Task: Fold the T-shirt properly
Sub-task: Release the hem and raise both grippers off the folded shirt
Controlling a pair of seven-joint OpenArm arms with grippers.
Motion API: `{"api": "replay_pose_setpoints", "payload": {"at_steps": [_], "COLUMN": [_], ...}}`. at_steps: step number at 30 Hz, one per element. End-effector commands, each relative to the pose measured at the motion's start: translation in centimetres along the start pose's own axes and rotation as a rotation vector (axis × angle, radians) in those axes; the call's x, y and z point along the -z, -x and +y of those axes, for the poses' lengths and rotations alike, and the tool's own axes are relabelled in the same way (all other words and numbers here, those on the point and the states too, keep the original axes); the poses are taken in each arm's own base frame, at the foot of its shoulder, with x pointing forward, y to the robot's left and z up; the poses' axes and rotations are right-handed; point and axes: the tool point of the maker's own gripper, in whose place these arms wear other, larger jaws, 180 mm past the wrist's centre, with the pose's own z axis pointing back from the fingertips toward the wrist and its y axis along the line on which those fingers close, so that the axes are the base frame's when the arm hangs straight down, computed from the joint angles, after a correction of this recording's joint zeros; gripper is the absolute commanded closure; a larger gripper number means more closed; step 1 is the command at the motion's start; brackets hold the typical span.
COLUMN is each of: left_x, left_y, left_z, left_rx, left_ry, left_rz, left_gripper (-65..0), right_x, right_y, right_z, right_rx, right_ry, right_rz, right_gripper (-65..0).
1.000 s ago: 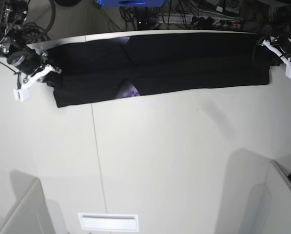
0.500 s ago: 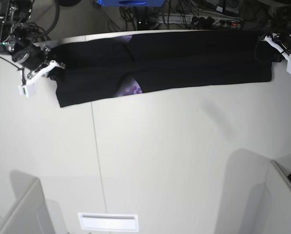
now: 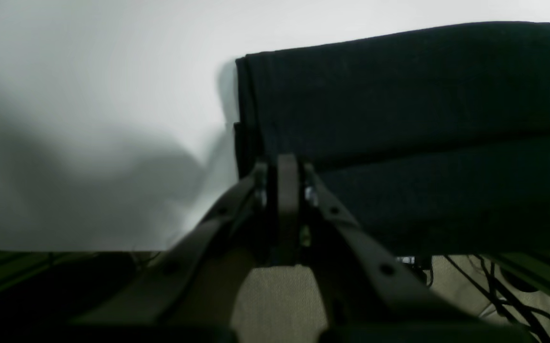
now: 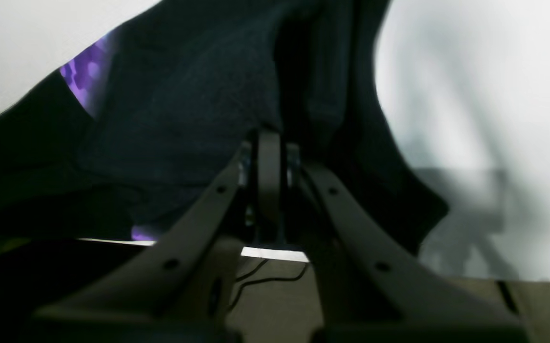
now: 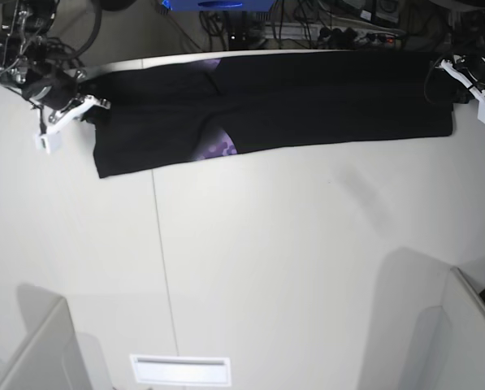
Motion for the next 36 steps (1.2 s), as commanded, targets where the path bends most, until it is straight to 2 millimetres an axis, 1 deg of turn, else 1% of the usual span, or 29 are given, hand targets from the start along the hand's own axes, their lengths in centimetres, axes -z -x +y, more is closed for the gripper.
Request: {"api": "replay_pose_setpoints", "payload": {"at_steps": [1, 3, 4, 5, 6, 10, 11, 13, 14, 15, 16, 17, 18, 19, 20, 21, 22, 23, 26, 30, 31, 33, 34, 36], "left_x": [-0.5, -0.5, -0.7, -0.9, -1.1, -2.2, -2.4, -2.8, -2.9, -2.9, -2.8, -2.6, -2.5, -2.3, -2.2, -1.9, -1.7, -1.4, -0.1, 1.8, 2.4, 3.6, 4.4, 5.9], "left_y": [-0.6, -0.6, -0.7, -0.7, -0.9, -1.4, -1.4, -1.1, -1.0, -0.9, -0.7, -0.8, -0.9, -0.8, -0.5, -0.3, -0.5, -0.5, 0.3, 1.7, 2.1, 3.0, 3.5, 4.6], "left_z": [0.6, 0.6, 1.0, 1.4, 1.7, 3.6, 3.9, 4.4, 4.5, 4.4, 4.1, 3.8, 3.4, 3.1, 2.8, 2.4, 2.2, 2.0, 1.8, 2.0, 1.7, 1.3, 1.2, 1.2], "left_rx": [0.019, 0.018, 0.015, 0.010, 0.007, -0.019, -0.032, -0.058, -0.065, -0.074, -0.084, -0.097, -0.104, -0.111, -0.124, -0.135, -0.146, -0.167, -0.235, -0.314, -0.323, -0.310, -0.303, -0.299], "left_ry": [-0.019, -0.020, -0.030, -0.042, -0.051, -0.107, -0.119, -0.138, -0.142, -0.142, -0.136, -0.119, -0.104, -0.093, -0.086, -0.076, -0.072, -0.069, -0.048, -0.026, -0.014, -0.011, -0.018, -0.032], "left_rz": [-0.019, -0.020, -0.022, -0.027, -0.033, -0.064, -0.071, -0.079, -0.081, -0.082, -0.085, -0.099, -0.109, -0.115, -0.113, -0.113, -0.126, -0.133, -0.126, -0.095, -0.080, -0.030, -0.001, 0.055], "left_gripper": [0.0, 0.0, 0.0, -4.8, -9.5, -29.5, -34.1, -39.8, -40.5, -39.7, -37.4, -32.4, -25.8, -16.1, -4.4, 0.0, 0.0, 0.0, 0.0, 0.0, 0.0, 0.0, 0.0, 0.0], "right_x": [-0.4, -0.4, -0.4, -0.4, -0.4, -0.5, -0.3, -0.2, -0.3, -0.3, -0.4, -0.5, -0.6, -0.7, -0.9, -0.9, -0.8, -0.7, -0.2, 1.8, 2.3, 3.2, 3.7, 4.7], "right_y": [-0.9, -1.0, -1.0, -1.0, -1.0, -0.9, -0.8, -1.0, -1.4, -1.7, -2.1, -2.4, -2.7, -2.8, -3.2, -3.4, -3.3, -3.3, -2.8, -1.0, -0.5, 0.5, 0.6, 0.8], "right_z": [0.0, 0.1, 0.1, 0.1, 0.0, -1.5, -1.6, -1.5, -1.3, -1.0, -0.5, -0.1, 0.4, 0.8, 1.3, 1.9, 2.4, 2.9, 3.7, 4.6, 4.7, 4.7, 4.7, 3.9], "right_rx": [-0.013, -0.011, -0.011, -0.010, -0.013, -0.055, -0.057, -0.064, -0.082, -0.092, -0.103, -0.108, -0.110, -0.118, -0.139, -0.159, -0.181, -0.208, -0.223, -0.195, -0.190, -0.179, -0.172, -0.145], "right_ry": [-0.001, -0.002, -0.002, -0.001, 0.004, 0.092, 0.104, 0.129, 0.137, 0.138, 0.135, 0.131, 0.124, 0.113, 0.098, 0.079, 0.058, 0.035, 0.000, -0.043, -0.051, -0.059, -0.064, -0.057], "right_rz": [-0.028, -0.031, -0.032, -0.034, -0.033, -0.028, -0.029, -0.051, -0.080, -0.100, -0.130, -0.155, -0.175, -0.192, -0.214, -0.228, -0.232, -0.234, -0.227, -0.165, -0.145, -0.109, -0.100, -0.079], "right_gripper": [-4.5, -17.6, -22.8, -26.6, -27.9, -26.4, -26.4, -26.4, -26.4, -26.3, -26.3, -26.0, -24.3, -20.9, -15.8, -9.3, -2.9, 0.0, 0.0, 0.0, 0.0, 0.0, 0.0, 0.0]}}
